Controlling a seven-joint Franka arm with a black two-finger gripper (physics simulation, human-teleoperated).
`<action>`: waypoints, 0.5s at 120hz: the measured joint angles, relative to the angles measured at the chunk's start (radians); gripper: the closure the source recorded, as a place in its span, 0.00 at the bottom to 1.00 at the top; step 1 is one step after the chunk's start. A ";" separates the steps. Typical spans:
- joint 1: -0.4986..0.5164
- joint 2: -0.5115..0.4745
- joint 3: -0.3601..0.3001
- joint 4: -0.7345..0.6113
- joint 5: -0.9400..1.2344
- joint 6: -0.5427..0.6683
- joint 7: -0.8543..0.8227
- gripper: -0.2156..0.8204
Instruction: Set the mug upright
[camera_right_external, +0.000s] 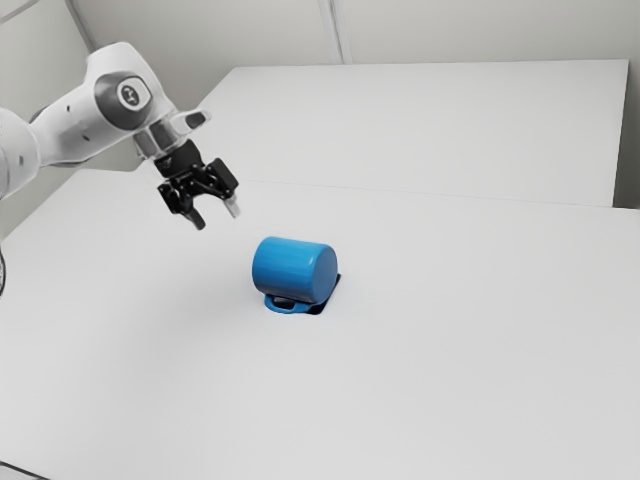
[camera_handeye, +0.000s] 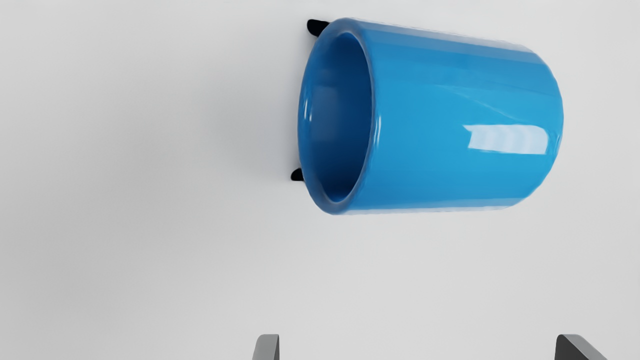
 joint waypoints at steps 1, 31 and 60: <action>0.000 0.003 0.000 0.000 -0.004 0.004 0.004 0.21; 0.004 0.079 -0.001 -0.002 -0.083 0.076 0.119 0.21; 0.016 0.133 -0.003 -0.039 -0.152 0.134 0.216 0.21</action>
